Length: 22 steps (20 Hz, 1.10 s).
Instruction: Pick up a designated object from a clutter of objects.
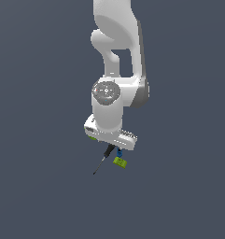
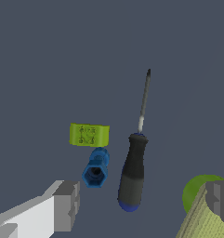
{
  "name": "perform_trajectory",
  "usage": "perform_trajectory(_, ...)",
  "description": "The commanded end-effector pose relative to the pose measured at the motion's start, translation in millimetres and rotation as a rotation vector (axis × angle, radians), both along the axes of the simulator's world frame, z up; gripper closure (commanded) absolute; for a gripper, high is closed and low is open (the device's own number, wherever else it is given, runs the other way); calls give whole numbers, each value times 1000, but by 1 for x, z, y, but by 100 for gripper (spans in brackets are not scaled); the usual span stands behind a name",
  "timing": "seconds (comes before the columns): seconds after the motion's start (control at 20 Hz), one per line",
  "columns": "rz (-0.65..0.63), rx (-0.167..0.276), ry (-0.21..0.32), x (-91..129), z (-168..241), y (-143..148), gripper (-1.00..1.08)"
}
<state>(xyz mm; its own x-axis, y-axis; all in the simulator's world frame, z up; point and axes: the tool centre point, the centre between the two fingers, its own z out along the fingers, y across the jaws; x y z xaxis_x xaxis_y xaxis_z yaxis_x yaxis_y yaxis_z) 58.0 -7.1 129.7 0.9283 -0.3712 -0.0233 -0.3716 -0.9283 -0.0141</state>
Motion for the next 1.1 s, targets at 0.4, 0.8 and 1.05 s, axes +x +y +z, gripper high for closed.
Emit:
perform_trajectory(0.4,-148,-21,-14,6,-59,-21,-92)
perform_trajectory(0.8,-155,-22,-13,6,-66,-23,-92)
perform_trajectory(1.05,-157,-23,-13,6,-85,-23,-92)
